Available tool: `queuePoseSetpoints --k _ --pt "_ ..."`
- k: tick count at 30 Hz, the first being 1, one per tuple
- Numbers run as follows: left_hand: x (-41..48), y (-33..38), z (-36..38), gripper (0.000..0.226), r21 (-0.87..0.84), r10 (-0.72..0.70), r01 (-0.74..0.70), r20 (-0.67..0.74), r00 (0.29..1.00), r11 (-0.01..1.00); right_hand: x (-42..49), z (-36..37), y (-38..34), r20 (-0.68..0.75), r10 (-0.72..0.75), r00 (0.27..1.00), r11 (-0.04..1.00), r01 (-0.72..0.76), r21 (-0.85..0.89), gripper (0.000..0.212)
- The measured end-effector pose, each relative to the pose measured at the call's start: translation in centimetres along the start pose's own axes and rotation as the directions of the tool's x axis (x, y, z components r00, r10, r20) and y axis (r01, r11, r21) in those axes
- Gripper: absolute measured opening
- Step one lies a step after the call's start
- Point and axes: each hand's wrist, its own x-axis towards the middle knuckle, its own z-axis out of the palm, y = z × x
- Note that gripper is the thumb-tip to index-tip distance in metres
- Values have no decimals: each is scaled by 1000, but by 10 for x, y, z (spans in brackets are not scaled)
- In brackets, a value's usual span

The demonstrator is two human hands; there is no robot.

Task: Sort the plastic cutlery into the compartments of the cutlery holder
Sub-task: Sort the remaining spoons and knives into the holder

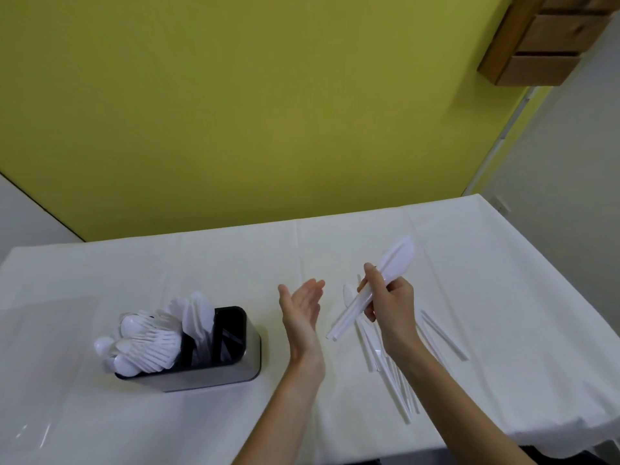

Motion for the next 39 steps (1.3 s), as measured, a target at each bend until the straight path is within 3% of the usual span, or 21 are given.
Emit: queuePoseSetpoints --k 6,12,18,23,27,34,39 --pt "-4 4 5 74 -148 7 7 94 996 989 -16 11 5 97 47 994 996 -54 68 35" --pt "2 14 6 74 -119 63 -40 188 980 992 -19 7 1 127 29 991 992 -44 120 32" --pt "0 60 -5 71 -14 335 -341 230 914 940 -17 19 -13 109 -43 993 989 27 145 32" --pt "0 124 -69 69 41 508 -522 176 843 852 -31 68 -13 273 -70 960 995 48 87 32" --pt "-2 152 -124 59 222 613 -622 116 782 751 -49 106 -4 379 -114 918 993 110 34 29" --pt "2 148 -198 43 513 564 -458 -63 823 726 -73 144 20 455 -226 861 933 326 -153 21" --pt "8 132 -222 35 501 432 -330 -100 896 800 -81 149 44 586 -211 782 819 468 -331 15"
